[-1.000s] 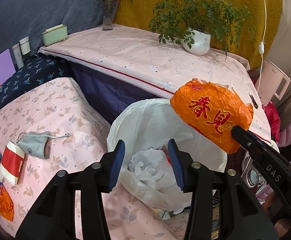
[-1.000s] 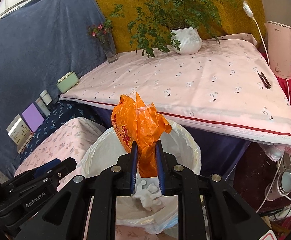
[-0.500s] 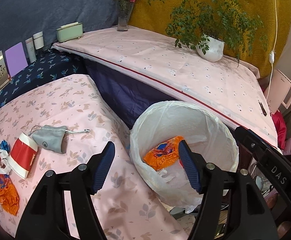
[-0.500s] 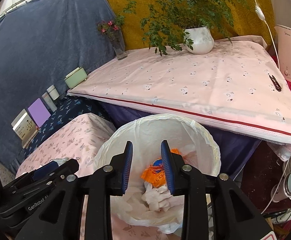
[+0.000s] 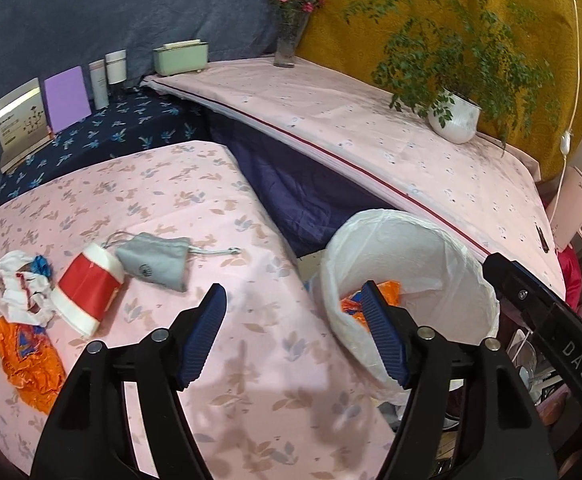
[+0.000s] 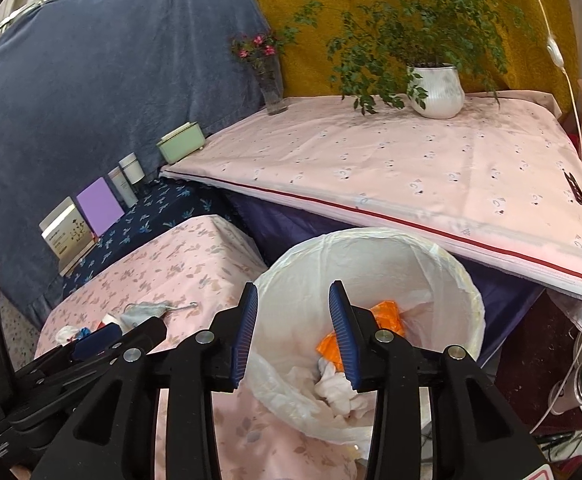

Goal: Collect trash
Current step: 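Move both open tools back from the bin to the table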

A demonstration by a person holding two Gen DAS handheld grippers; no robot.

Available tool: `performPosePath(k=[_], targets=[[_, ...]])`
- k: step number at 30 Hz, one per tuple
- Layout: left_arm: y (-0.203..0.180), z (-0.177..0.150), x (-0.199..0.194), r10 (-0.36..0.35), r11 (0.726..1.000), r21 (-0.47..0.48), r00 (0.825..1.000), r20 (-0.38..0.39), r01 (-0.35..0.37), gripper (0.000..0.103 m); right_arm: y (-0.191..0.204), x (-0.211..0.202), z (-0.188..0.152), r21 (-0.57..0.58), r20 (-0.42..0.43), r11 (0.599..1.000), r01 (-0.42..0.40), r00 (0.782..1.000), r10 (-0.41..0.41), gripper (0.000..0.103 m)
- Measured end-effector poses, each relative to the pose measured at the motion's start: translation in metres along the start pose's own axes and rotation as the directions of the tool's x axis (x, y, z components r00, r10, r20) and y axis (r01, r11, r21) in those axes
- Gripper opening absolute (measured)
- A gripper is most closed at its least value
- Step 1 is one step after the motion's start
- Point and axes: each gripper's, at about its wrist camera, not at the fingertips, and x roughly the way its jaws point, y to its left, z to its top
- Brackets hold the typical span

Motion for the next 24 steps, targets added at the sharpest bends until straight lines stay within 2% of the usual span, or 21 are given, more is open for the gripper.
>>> performPosePath(k=[10, 12, 20, 24], targets=[[0.059, -0.013, -0.016, 0.075, 0.992, -0.100, 0.997, -0.007, -0.075, 0.068, 0.052, 0.004, -0.012, -0.064, -0.032, 0.996, -0.064, 0.998, 0.062, 0.037], [0.074, -0.016, -0.021, 0.095, 0.988, -0.124, 0.995, -0.007, -0.095, 0.072, 0.063, 0.005, -0.015, -0.080, -0.041, 0.994, -0.077, 0.996, 0.074, 0.037], [0.135, -0.037, -0.032, 0.204, 0.953, -0.223, 0.979, -0.024, -0.204, 0.080, 0.107, 0.013, -0.028, -0.126, -0.075, 0.984, -0.125, 0.990, 0.116, 0.044], [0.170, -0.052, -0.035, 0.246, 0.927, -0.276, 0.967, -0.065, -0.255, 0.085, 0.128, 0.021, -0.038, -0.147, -0.103, 0.978, -0.148, 0.986, 0.134, 0.044]])
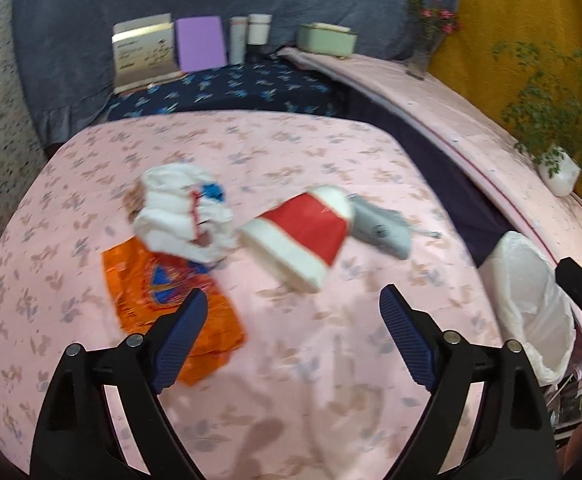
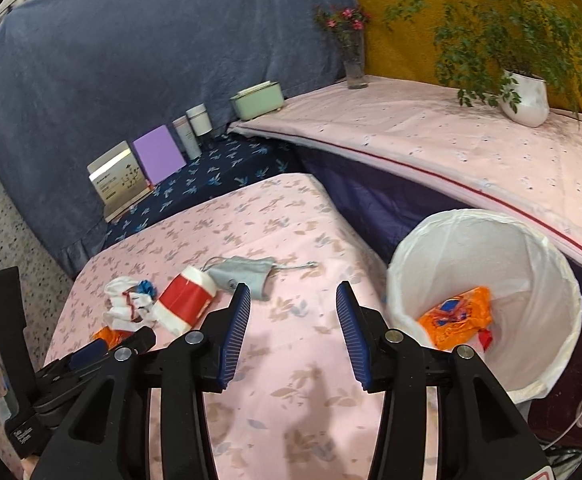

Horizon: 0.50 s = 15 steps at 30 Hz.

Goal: Collect trash
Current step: 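Move both open tools back from the bin to the table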

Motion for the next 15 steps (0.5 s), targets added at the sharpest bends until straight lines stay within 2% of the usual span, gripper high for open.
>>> performPosePath(k=[6, 15], targets=[[0.046, -0.006, 0.010, 0.076, 0.994, -0.079, 0.997, -0.029, -0.078, 0.090, 0.032, 0.021, -0.010, -0.033, -0.043, 0.999, -0.030, 0.999, 0.029, 0.049], [0.096, -0.015, 0.035, 0.090, 0.973, -0.200, 0.988, -0.127, -0.114, 0.090, 0.070, 0.051, -0.020, -0.074, -0.100, 0.995, -0.070, 0.993, 0.062, 0.053]])
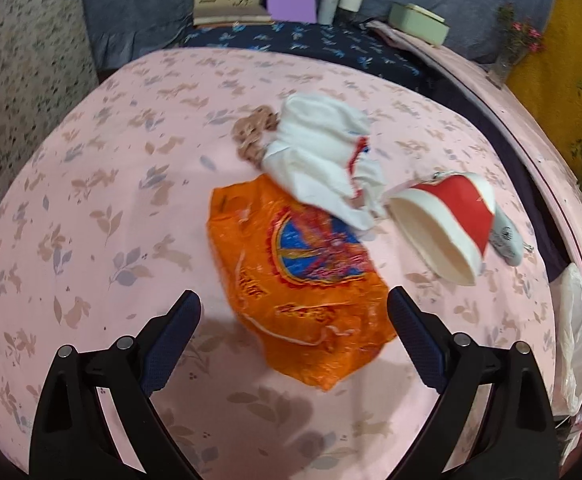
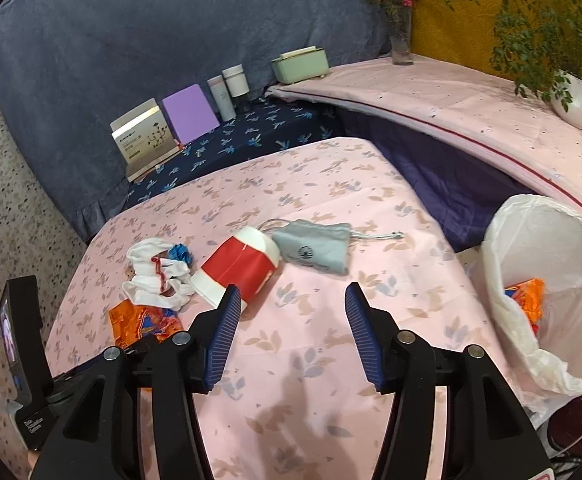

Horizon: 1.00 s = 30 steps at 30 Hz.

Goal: Collect trash
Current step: 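Move both open tools back from the bin to the table, then grasp the orange printed bag with the left tool while the right tool grasps the white cloth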

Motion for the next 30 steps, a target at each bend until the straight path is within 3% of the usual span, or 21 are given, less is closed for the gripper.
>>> performPosePath(k=[7, 10, 11, 13, 15, 17, 21, 30], targets=[[0.010, 0.003, 0.013, -0.039, 0.999, -0.023, 0.999, -0.037, 0.038, 0.088, 0.023, 0.024, -0.001, -0.035, -0.039, 0.999, -0.024, 0.999, 0.023, 0.053], [0.007, 0.004, 0.014, -0.058, 0.998, -0.004, 0.998, -0.037, 0.058, 0.069, 0.032, 0.033, -0.003, -0.048, -0.057, 0.998, -0.033, 0.998, 0.031, 0.053], [0.005, 0.004, 0.013, -0.068, 0.998, 0.009, 0.997, -0.037, 0.068, 0.058, 0.035, 0.036, -0.003, -0.054, -0.062, 0.998, -0.036, 0.998, 0.033, 0.053], [0.005, 0.005, 0.012, -0.084, 0.996, 0.012, 0.996, -0.038, 0.084, 0.053, 0.040, 0.040, -0.003, -0.062, -0.070, 0.997, -0.043, 0.997, 0.038, 0.053], [0.006, 0.005, 0.009, -0.109, 0.994, 0.013, 0.993, -0.042, 0.109, 0.038, 0.047, 0.045, -0.003, -0.069, -0.076, 0.996, -0.052, 0.996, 0.046, 0.053], [0.008, 0.006, 0.003, -0.114, 0.993, 0.019, 0.993, -0.029, 0.114, 0.030, 0.054, 0.049, -0.003, -0.078, -0.082, 0.995, -0.063, 0.995, 0.056, 0.053], [0.017, 0.010, -0.011, -0.121, 0.992, 0.023, 0.992, -0.018, 0.122, 0.022, 0.071, 0.057, 0.000, -0.094, -0.093, 0.991, -0.093, 0.992, 0.084, 0.054], [0.070, 0.024, -0.046, -0.077, 0.995, -0.052, 0.994, 0.074, 0.081, 0.020, 0.119, 0.084, 0.000, -0.142, -0.138, 0.977, -0.159, 0.981, 0.140, 0.053]])
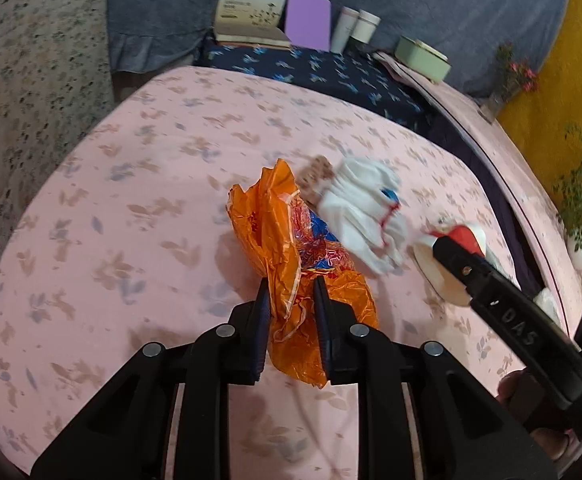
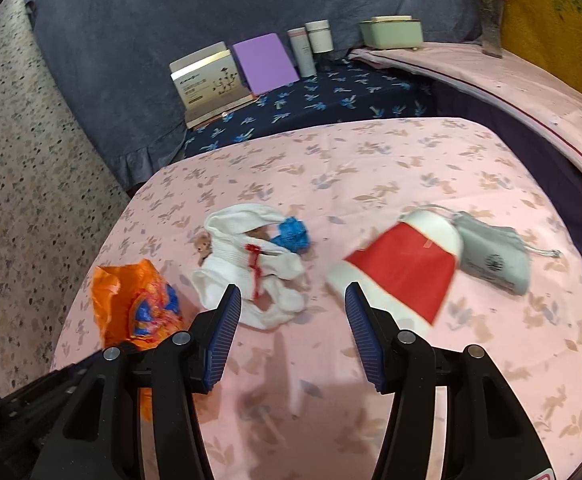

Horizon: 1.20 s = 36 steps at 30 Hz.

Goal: Collect trash
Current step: 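Grasp the orange printed bag with the left tool while the right tool grasps the white cloth, then carry the orange printed bag with the left tool while the right tool carries the white cloth over the bin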

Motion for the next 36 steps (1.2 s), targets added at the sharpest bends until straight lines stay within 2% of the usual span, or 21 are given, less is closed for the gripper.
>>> performPosePath(k=[7, 14, 17, 19, 20, 22, 28, 36], targets=[[0.019, 0.027, 0.009, 0.034, 0.999, -0.024, 0.999, 0.038, -0.033, 0.020, 0.026, 0.035, 0.009, -0.034, -0.036, 0.999, -0.017, 0.999, 0.015, 0.052], [0.016, 0.044, 0.034, 0.037, 0.999, -0.005, 0.999, 0.032, -0.036, 0.020, 0.026, 0.070, 0.014, -0.009, -0.077, 1.000, -0.014, 0.997, 0.014, 0.051], [0.016, 0.047, 0.041, 0.038, 0.999, -0.001, 0.999, 0.025, -0.038, 0.020, 0.023, 0.081, 0.013, 0.002, -0.097, 1.000, -0.011, 0.995, 0.011, 0.040], [0.015, 0.047, 0.043, 0.040, 0.999, 0.003, 0.999, 0.025, -0.040, 0.020, 0.023, 0.085, 0.011, -0.003, -0.103, 1.000, -0.012, 0.995, 0.012, 0.026], [0.015, 0.047, 0.044, 0.042, 0.999, 0.003, 0.999, 0.024, -0.042, 0.020, 0.023, 0.085, 0.010, -0.006, -0.103, 1.000, -0.014, 0.995, 0.013, 0.023], [0.014, 0.046, 0.044, 0.041, 0.999, 0.001, 0.999, 0.023, -0.041, 0.020, 0.023, 0.084, 0.011, -0.009, -0.101, 1.000, -0.015, 0.995, 0.014, 0.008], [0.001, 0.046, 0.031, 0.035, 0.999, 0.020, 0.998, 0.044, -0.036, 0.020, 0.021, 0.058, 0.015, -0.013, -0.057, 0.999, -0.030, 0.998, 0.030, 0.006], [-0.044, 0.042, -0.010, -0.006, 0.997, 0.081, 0.994, 0.106, -0.003, 0.020, 0.004, -0.010, 0.026, 0.002, 0.058, 1.000, -0.024, 0.998, 0.024, 0.007]])
